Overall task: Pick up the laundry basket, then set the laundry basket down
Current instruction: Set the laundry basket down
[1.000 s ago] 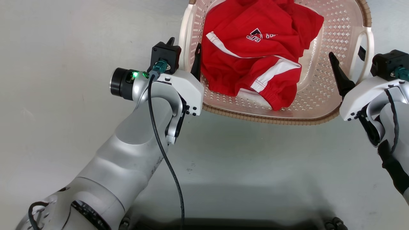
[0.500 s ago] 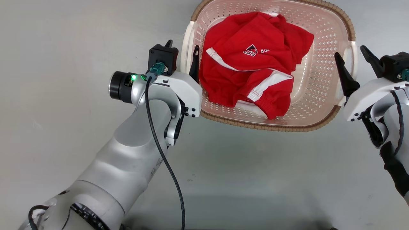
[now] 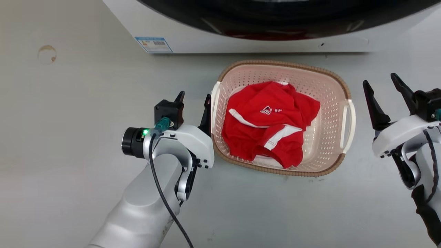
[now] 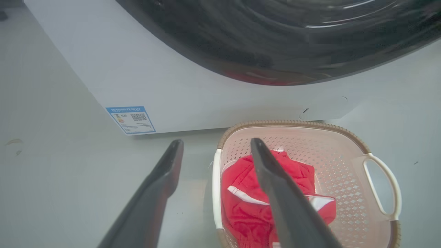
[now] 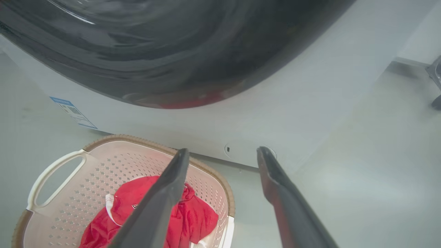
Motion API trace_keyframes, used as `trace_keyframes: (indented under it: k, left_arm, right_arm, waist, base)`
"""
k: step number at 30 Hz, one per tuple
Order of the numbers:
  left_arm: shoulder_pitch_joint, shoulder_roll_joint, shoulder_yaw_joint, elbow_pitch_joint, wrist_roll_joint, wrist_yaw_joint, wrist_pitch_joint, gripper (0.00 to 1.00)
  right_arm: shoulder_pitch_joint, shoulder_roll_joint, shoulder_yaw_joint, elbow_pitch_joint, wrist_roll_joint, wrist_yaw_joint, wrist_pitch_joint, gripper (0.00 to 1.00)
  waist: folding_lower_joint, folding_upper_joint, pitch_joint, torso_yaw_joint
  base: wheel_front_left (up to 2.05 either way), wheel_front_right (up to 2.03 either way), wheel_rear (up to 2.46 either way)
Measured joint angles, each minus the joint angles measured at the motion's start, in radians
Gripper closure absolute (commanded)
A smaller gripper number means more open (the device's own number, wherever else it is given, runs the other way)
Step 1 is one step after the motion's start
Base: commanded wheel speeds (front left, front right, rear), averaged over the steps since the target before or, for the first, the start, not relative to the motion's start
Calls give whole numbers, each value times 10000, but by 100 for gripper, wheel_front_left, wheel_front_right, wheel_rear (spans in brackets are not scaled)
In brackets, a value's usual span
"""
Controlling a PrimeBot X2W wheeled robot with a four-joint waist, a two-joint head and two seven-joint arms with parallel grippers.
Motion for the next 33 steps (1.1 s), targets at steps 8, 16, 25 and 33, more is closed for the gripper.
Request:
trace_keyframes:
  k: [8, 16, 25, 33]
  left_arm:
    - [1884, 6, 1450, -719, 1214, -397, 0, 0]
    - [3779, 159, 2915, -1708, 2151, -884, 2, 0]
    - [6060, 362, 4420, -3053, 2732, -1340, 2, 0]
    - [7793, 581, 5277, -4397, 3350, -1653, 2, 0]
  right_arm:
    - [1729, 4, -677, -1438, -483, 0, 0, 0]
    - [3616, 221, -1072, -2569, -786, 0, 2, 0]
    - [5552, 617, -1469, -3726, -1229, 0, 4, 0]
    - [7098, 926, -1873, -5108, -1498, 0, 10, 0]
  waist:
    - [-1, 0, -1895, 98]
    - [0, 0, -3584, 174]
    - [0, 0, -5087, 150]
    - [-1, 0, -5968, 27]
  base:
    - [0, 0, 0]
    - [0, 0, 0]
    - [0, 0, 0]
    - [0, 0, 0]
